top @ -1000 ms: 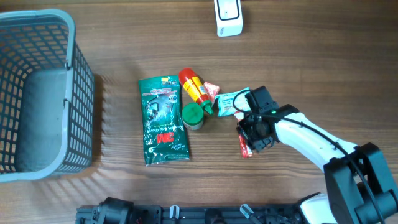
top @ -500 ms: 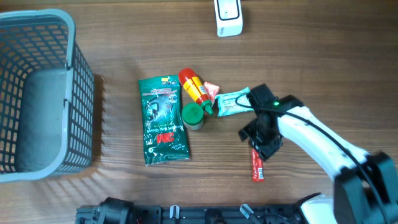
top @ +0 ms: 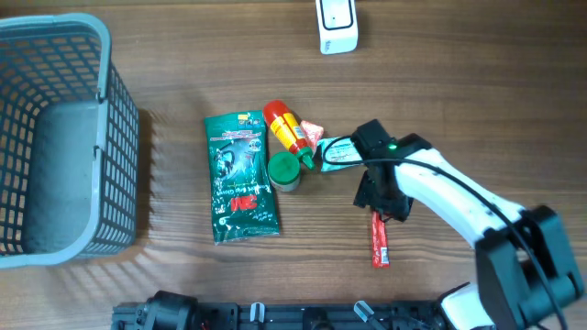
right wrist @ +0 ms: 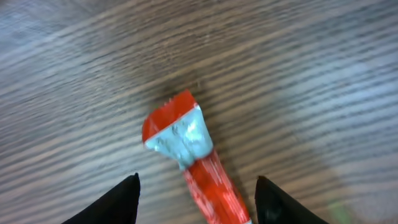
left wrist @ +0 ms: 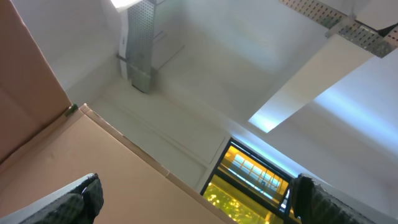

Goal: Scan the item barcode
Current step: 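Lift the red stick packet with the right gripper and turn it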

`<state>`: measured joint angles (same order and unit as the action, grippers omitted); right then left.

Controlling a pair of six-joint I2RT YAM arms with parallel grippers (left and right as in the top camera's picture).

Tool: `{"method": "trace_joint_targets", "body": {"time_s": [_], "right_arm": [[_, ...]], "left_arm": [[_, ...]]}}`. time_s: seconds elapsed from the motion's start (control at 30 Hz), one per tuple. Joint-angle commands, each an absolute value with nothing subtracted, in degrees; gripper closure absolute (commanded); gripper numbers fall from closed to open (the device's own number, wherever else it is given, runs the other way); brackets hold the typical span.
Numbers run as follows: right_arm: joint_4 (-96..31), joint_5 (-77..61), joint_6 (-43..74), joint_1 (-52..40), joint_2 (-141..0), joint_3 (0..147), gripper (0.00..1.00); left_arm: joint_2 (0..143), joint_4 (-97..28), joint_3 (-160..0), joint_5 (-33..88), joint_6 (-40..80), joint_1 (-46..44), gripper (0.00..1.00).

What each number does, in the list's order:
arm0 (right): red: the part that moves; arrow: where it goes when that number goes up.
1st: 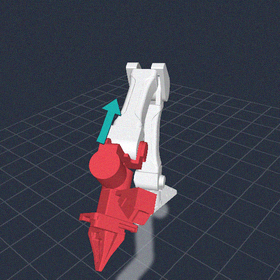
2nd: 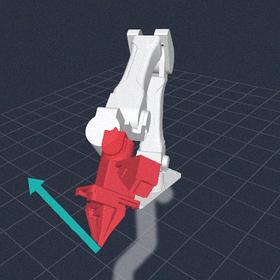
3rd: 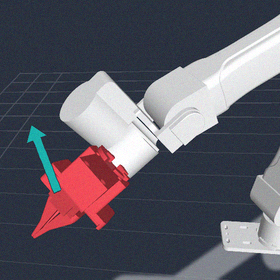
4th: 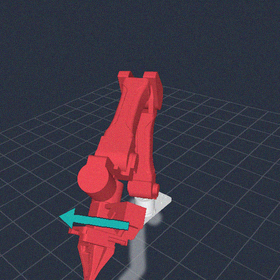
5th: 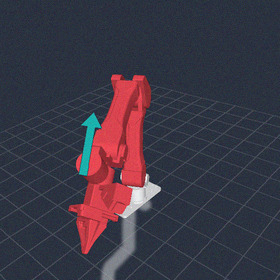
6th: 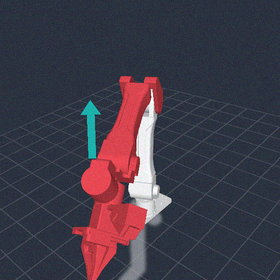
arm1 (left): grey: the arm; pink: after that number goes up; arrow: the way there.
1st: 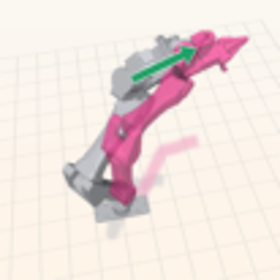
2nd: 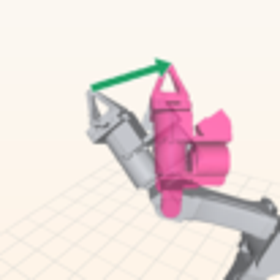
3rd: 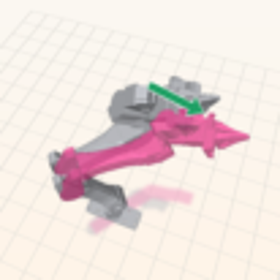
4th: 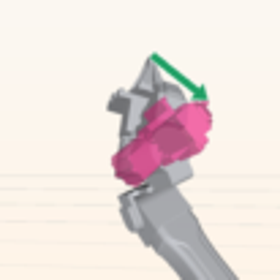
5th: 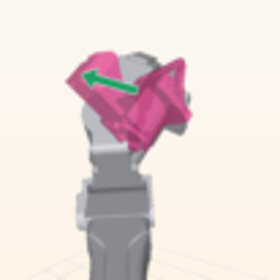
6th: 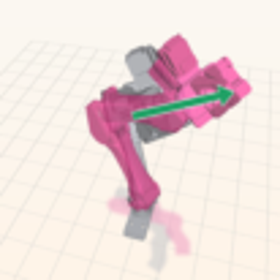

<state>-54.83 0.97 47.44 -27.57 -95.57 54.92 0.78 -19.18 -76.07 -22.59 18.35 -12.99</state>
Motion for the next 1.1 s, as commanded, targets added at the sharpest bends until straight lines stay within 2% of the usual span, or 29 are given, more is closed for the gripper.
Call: {"method": "trace_joint_targets", "body": {"time_s": [0.0, 0.03, 0.1, 0.13, 0.17, 0.2, 0.3, 0.53, 0.57, 0.73, 0.87, 1.07], "right_arm": [[-52.75, 2.96, 46.00, -28.93, -101.51, 54.63, 0.40], [-52.01, 2.70, 44.86, -29.12, -103.63, 54.63, 0.40], [-51.81, 0.86, 41.85, -29.30, -107.59, 54.63, 0.55], [-51.27, -1.28, 39.75, -29.30, -109.12, 54.63, 0.76], [-50.59, -3.05, 39.00, -29.30, -110.30, 54.63, 0.89], [-49.47, -4.80, 39.11, -29.30, -111.24, 54.63, 0.96], [-45.43, -11.11, 41.45, -29.10, -111.33, 55.31, 0.96], [-55.72, -11.46, 74.81, -23.99, -104.90, 59.33, 0.96], [-56.86, -11.68, 80.47, -23.29, -101.51, 59.33, 0.96], [-57.65, -13.72, 91.26, -23.00, -81.08, 59.33, 0.96], [-64.99, -15.51, 103.39, -23.00, -67.94, 59.31, 0.96], [-68.45, -19.70, 99.68, -23.00, -64.55, 59.31, 0.96]], "left_arm": [[0.36, -19.05, -75.96, -22.13, 18.61, -12.56, 0.00], [0.36, -19.05, -75.96, -22.13, 18.59, -12.56, 0.00], [0.36, -19.03, -75.96, -22.20, 18.59, -12.56, 0.00], [0.36, -19.03, -75.96, -22.59, 18.59, -12.56, 0.00], [0.36, -19.03, -75.96, -22.57, 18.59, -12.47, 0.00], [0.36, -19.03, -75.96, -22.55, 18.59, -12.19, 0.00], [0.36, -19.05, -75.96, -22.57, 18.59, -10.90, 0.00], [0.36, -18.98, -75.96, -22.52, 18.68, -9.10, 0.00], [0.36, -18.81, -75.96, -22.50, 18.94, -9.08, 0.00], [0.36, -18.81, -73.30, -22.52, 23.20, -9.08, 0.00], [0.36, -18.13, -67.00, -22.52, 23.20, -9.08, 0.00], [0.36, -14.74, -54.17, -22.57, 23.18, -9.10, 0.00]]}}
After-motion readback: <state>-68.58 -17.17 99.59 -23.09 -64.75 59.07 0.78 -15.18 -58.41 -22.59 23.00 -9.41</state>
